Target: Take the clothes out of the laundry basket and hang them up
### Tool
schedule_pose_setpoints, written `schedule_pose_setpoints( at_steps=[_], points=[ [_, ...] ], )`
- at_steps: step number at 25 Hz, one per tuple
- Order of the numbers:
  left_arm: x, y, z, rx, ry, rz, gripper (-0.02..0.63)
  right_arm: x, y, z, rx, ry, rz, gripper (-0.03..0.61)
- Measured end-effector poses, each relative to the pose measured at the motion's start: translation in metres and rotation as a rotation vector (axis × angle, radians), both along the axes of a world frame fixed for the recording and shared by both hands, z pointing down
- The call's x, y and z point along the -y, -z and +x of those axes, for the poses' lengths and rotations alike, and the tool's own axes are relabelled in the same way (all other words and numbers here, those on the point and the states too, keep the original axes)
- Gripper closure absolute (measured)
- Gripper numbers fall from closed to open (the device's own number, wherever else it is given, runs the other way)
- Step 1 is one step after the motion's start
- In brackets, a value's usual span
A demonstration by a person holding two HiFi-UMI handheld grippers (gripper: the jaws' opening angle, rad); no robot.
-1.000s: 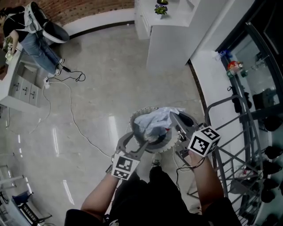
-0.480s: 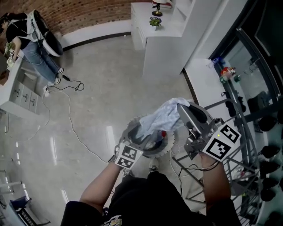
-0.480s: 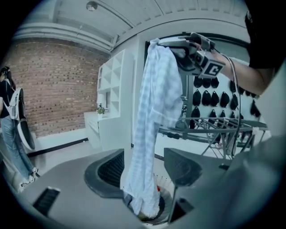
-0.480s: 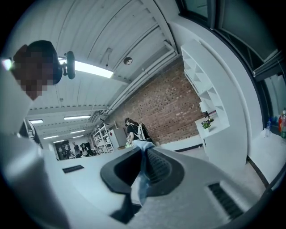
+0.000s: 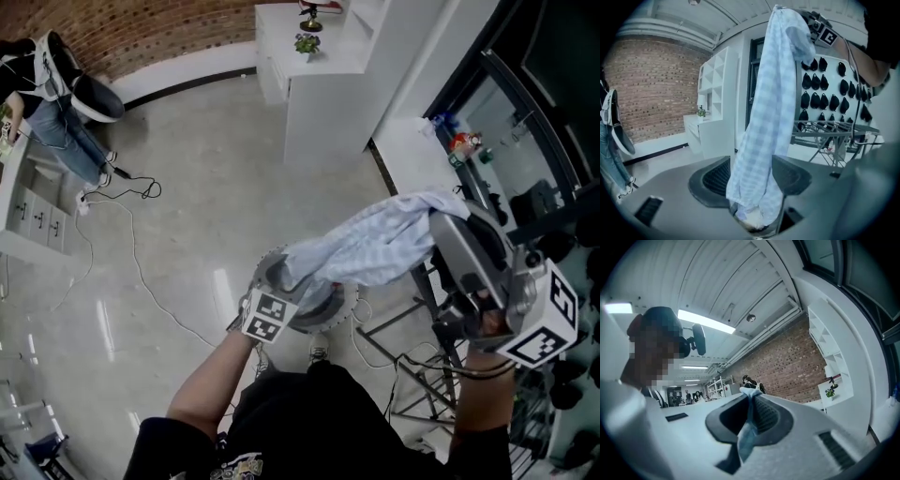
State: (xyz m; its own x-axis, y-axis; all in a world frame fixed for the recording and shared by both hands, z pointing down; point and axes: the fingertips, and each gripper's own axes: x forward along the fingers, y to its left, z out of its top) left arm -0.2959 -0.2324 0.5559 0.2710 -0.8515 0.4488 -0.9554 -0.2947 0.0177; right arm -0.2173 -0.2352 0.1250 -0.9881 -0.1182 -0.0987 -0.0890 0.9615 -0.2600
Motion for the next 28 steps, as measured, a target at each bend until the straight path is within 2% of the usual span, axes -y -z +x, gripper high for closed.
schedule_pose_setpoints(
  at_steps=[6, 7, 8, 10, 11, 15, 18, 25, 28],
  points=[
    [0.018, 0.000, 0.023, -0.033, -0.059, 0.013, 0.350, -0.019, 0.027, 0.015, 0.005, -0.020, 0.064, 0.560],
    [0.020, 0.000, 0.026, -0.044, -0.060, 0.015, 0.371, -0.020, 0.027, 0.017, 0.001, -0.029, 0.066, 0.560],
    [0.022, 0.001, 0.029, -0.053, -0.061, 0.015, 0.417, -0.021, 0.026, 0.020, -0.002, -0.041, 0.067, 0.559],
    [0.023, 0.003, 0.034, -0.065, -0.067, 0.006, 0.578, -0.021, 0.024, 0.027, -0.005, -0.069, 0.062, 0.558],
    [0.023, 0.004, 0.036, -0.078, -0.072, -0.002, 0.595, -0.021, 0.023, 0.031, -0.005, -0.084, 0.057, 0.560],
    [0.020, 0.012, 0.032, -0.147, -0.048, -0.022, 0.601, -0.016, 0.009, 0.051, -0.003, -0.156, 0.018, 0.560],
    [0.018, 0.021, 0.019, -0.167, -0.019, -0.009, 0.603, -0.010, -0.018, 0.060, -0.034, -0.211, -0.032, 0.560],
    [0.012, 0.050, 0.010, -0.190, 0.003, 0.053, 0.603, -0.018, -0.132, 0.045, -0.163, -0.254, -0.240, 0.558],
    [0.008, 0.066, 0.005, -0.211, 0.025, 0.093, 0.603, -0.025, -0.172, 0.040, -0.222, -0.259, -0.274, 0.558]
  ],
)
